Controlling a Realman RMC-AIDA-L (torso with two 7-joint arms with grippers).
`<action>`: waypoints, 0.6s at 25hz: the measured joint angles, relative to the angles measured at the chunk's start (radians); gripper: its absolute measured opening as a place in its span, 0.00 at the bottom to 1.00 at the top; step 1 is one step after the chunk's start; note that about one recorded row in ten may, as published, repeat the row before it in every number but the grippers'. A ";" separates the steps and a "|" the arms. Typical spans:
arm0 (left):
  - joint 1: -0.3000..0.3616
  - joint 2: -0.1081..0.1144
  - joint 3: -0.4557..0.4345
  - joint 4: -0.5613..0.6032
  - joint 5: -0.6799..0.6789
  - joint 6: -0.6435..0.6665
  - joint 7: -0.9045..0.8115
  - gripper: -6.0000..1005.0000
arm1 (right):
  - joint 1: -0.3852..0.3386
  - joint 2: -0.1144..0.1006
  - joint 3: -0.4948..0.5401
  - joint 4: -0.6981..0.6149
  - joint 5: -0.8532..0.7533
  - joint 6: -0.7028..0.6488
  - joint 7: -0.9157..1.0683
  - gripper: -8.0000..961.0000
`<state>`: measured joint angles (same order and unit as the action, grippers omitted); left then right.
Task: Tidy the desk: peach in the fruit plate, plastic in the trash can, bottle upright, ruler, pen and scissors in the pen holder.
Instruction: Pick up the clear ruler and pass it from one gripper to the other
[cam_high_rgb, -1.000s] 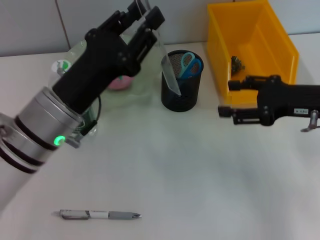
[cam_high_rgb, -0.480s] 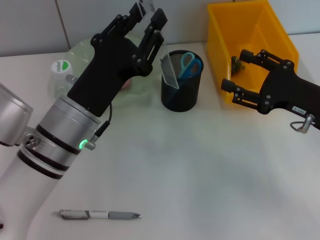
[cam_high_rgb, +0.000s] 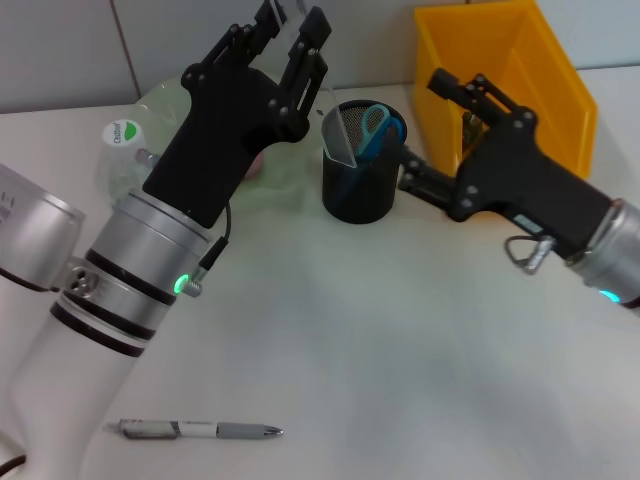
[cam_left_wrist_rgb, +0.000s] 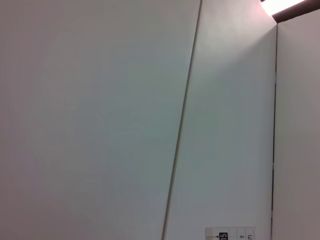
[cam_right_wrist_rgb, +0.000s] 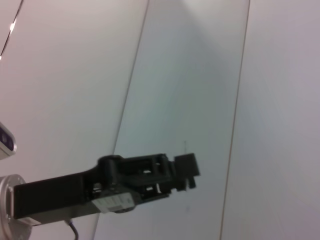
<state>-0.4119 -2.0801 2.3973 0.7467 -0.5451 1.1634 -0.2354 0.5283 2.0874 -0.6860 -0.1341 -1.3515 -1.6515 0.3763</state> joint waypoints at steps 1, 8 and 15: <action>-0.004 0.000 0.025 0.011 -0.033 -0.001 0.042 0.40 | 0.027 0.002 0.006 0.055 0.007 -0.004 -0.070 0.82; -0.026 0.000 0.078 0.024 -0.096 0.002 0.128 0.40 | 0.090 0.005 0.016 0.140 0.011 -0.007 -0.143 0.82; -0.034 0.000 0.086 0.032 -0.100 -0.001 0.147 0.40 | 0.143 0.005 0.034 0.159 0.011 0.003 -0.146 0.82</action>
<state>-0.4461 -2.0800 2.4833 0.7788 -0.6446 1.1620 -0.0887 0.6714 2.0926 -0.6516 0.0251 -1.3406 -1.6486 0.2306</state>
